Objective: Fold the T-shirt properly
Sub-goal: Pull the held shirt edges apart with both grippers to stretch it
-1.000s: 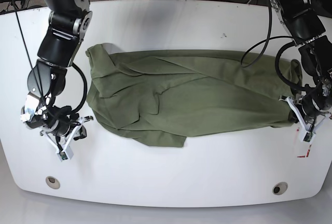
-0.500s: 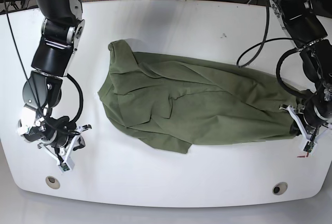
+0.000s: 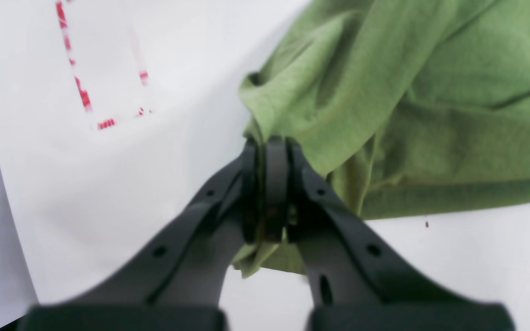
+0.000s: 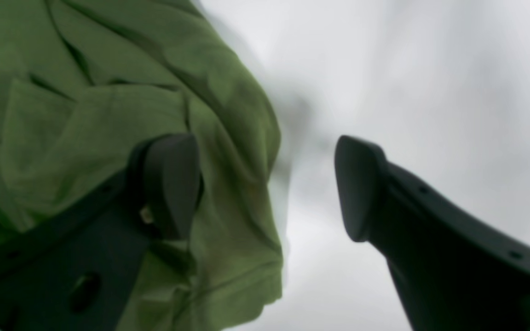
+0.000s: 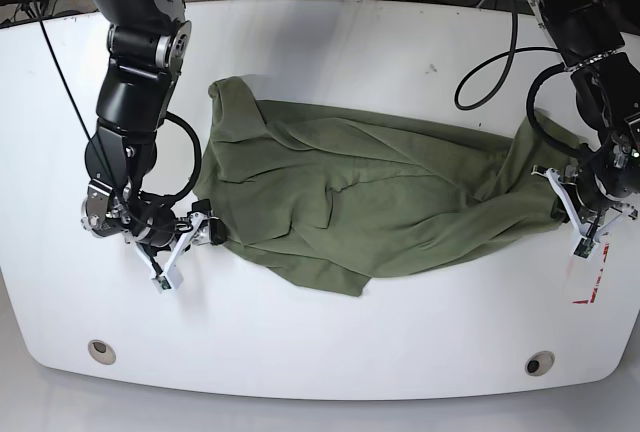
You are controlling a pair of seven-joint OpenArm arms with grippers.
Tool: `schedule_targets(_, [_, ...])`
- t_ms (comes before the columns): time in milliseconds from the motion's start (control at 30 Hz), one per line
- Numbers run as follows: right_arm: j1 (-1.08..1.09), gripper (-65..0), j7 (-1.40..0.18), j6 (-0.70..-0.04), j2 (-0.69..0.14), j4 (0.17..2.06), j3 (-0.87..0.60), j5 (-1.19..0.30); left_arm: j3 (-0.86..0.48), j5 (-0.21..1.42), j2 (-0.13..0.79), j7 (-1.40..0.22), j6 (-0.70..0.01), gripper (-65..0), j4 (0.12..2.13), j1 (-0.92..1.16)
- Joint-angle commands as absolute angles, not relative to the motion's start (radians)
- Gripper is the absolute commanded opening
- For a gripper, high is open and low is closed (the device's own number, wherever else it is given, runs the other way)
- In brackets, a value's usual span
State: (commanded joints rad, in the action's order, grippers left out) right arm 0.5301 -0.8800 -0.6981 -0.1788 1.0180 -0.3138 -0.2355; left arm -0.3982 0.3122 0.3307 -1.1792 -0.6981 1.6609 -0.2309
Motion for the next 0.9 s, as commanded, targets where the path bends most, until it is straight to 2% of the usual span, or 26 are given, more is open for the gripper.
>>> schedule_targets(233, [0.530, -22.5, -0.785, -0.698, -0.177, 0.912, -0.314, -0.236, -0.398, 0.311, 0.334, -1.179, -0.698, -65.0, 1.661, -0.219])
schedule_targets(433, [0.535, -32.5, -0.722, -0.698, -0.182, 0.831, -0.312, -0.236, -0.400, 0.311, 0.335, -1.179, -0.698, -65.0, 1.661, -0.219])
schedule_targets(567, [0.535, -29.5, -0.717, -0.698, -0.185, 0.825, -0.312, -0.236, -0.400, 0.309, 0.335, -1.179, -0.698, -65.0, 1.659, -0.219])
schedule_targets(733, [0.535, -20.6, -0.717, -0.698, -0.205, 0.834, -0.320, -0.237, -0.400, 0.309, 0.335, -1.178, -0.698, -65.0, 1.656, -0.219])
schedule_targets(900, [0.535, -23.1, -0.717, -0.698, -0.208, 0.829, -0.375, -0.232, -0.400, 0.309, 0.351, -1.178, -0.698, -65.0, 1.655, -0.217])
